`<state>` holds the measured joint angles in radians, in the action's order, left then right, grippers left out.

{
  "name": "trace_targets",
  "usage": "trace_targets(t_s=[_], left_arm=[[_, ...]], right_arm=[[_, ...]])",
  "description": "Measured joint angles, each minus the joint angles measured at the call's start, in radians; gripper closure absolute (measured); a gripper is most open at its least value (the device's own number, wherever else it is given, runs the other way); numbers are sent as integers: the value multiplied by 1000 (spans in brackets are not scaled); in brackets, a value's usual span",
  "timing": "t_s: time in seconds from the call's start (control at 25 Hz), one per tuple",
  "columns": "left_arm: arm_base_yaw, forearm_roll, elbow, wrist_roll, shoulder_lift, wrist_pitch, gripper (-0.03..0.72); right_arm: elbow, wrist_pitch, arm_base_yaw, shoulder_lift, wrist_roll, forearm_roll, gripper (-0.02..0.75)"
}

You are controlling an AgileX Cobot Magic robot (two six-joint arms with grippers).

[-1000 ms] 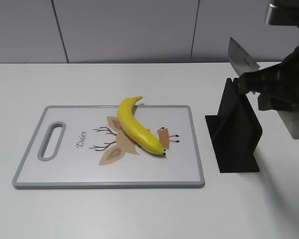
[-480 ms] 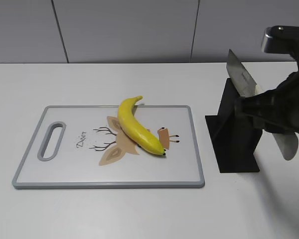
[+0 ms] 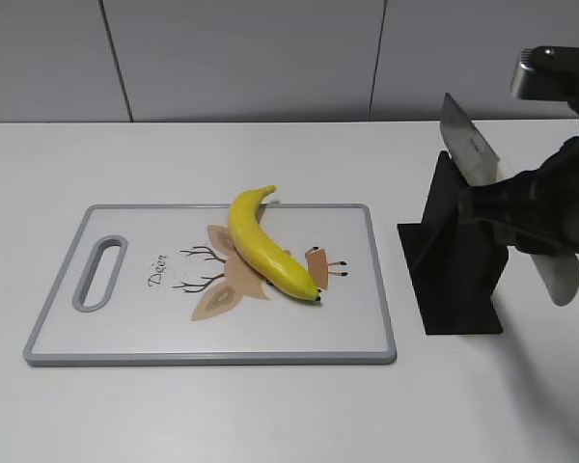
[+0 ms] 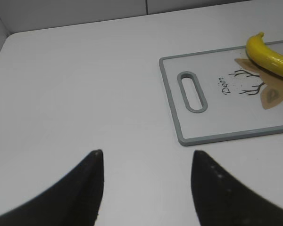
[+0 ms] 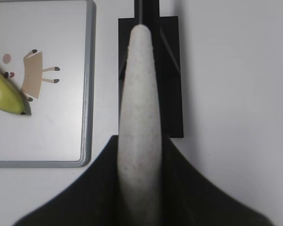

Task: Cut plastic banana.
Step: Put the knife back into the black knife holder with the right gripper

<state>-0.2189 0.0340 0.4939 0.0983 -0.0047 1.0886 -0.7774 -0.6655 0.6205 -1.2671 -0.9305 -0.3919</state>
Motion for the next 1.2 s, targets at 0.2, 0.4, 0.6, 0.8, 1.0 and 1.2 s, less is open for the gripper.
trace_targets(t_s=[0.2,0.4,0.6,0.8,1.0,1.2], left_arm=[[0,0,0,0,0,0,113],[0,0,0,0,0,0,113],[0,0,0,0,0,0,113],[0,0,0,0,0,0,113],[0,0,0,0,0,0,113],[0,0,0,0,0,0,113]], right_arm=[[0,0,0,10,-1,-11,559],[0,0,0,6,-1,-21,559],[0,-3,0,-27,-1,-27,559],[0,-3,0,-52,-1,-37,559],[1,-2,0,-93,-1,-38,559],[2,-2,0,-125,-1,-35,559]])
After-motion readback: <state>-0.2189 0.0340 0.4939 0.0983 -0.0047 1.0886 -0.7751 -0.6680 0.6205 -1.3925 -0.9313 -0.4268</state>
